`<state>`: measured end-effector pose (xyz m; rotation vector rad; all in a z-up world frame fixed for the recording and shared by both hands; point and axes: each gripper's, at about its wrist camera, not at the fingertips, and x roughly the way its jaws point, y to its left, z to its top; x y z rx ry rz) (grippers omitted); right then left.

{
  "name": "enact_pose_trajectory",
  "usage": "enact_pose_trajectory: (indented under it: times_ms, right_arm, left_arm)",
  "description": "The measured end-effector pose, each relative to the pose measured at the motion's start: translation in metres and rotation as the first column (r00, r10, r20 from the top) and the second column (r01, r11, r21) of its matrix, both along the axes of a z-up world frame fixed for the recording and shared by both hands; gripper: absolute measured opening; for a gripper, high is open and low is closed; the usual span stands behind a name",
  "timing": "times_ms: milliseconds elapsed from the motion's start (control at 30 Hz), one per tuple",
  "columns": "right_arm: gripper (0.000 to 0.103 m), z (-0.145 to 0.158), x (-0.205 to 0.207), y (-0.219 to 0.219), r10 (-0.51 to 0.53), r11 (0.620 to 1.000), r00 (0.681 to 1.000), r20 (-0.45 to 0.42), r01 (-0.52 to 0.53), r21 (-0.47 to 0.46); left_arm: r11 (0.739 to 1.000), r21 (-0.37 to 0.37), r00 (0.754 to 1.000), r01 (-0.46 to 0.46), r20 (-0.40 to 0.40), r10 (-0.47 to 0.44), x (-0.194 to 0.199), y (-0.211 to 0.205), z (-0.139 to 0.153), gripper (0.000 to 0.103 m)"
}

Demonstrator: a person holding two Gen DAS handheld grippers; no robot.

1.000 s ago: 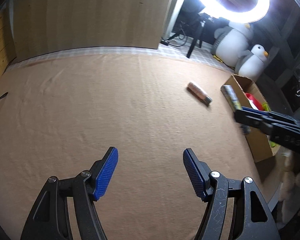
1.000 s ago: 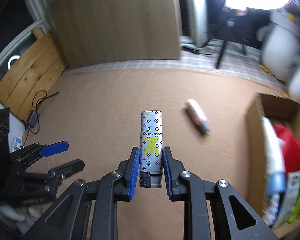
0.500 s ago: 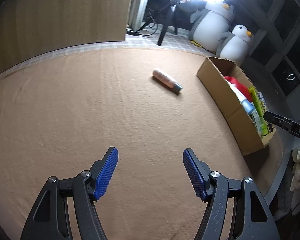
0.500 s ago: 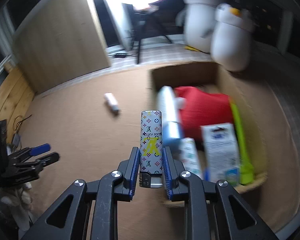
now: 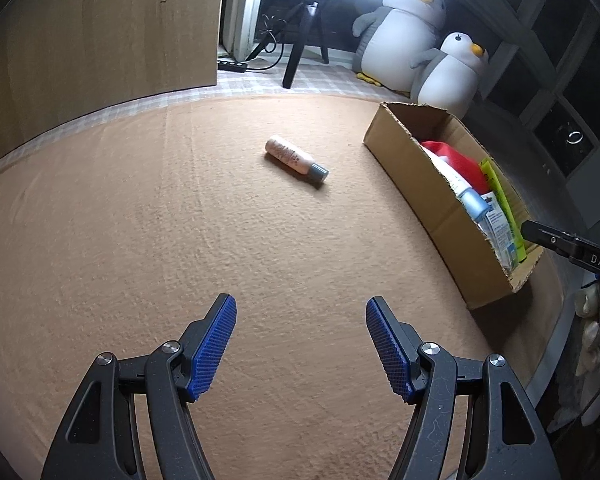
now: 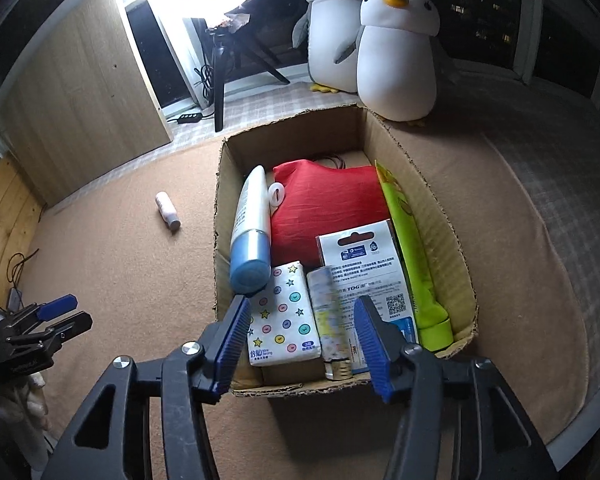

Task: Organize objects
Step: 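Move the left tool to the pink-white grey-capped bottle and close on it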

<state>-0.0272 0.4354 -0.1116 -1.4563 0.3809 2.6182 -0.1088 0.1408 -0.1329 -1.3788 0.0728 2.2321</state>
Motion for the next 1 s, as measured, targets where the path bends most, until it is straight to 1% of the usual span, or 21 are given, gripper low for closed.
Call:
enact_pose_trajectory:
  times_ms: [300,733,1000]
  right_arm:
    - [0.057,0.006,0.002,-0.010,-0.002,0.999,1.000,-0.012,0.003,0.035]
    - [0.059,0.023,0.007,-0.032,0.023,0.997,0.999,-0.041,-0.020,0.068]
    - [0.059,0.025,0.016,-0.047,0.042,0.998,0.998,-0.043,-0.040,0.050]
  left_arm:
    - [1.000,-0.009,1.000,0.017,0.005,-0.017,-0.002,0.008,-0.002,0.071]
    - [1.000,-0.005,1.000,0.026,0.012,-0.026,-0.010,0.017,-0.003,0.071]
    - [1.000,-0.009,1.000,-0.002,0.002,0.002,-0.035,0.028,-0.003,0.071]
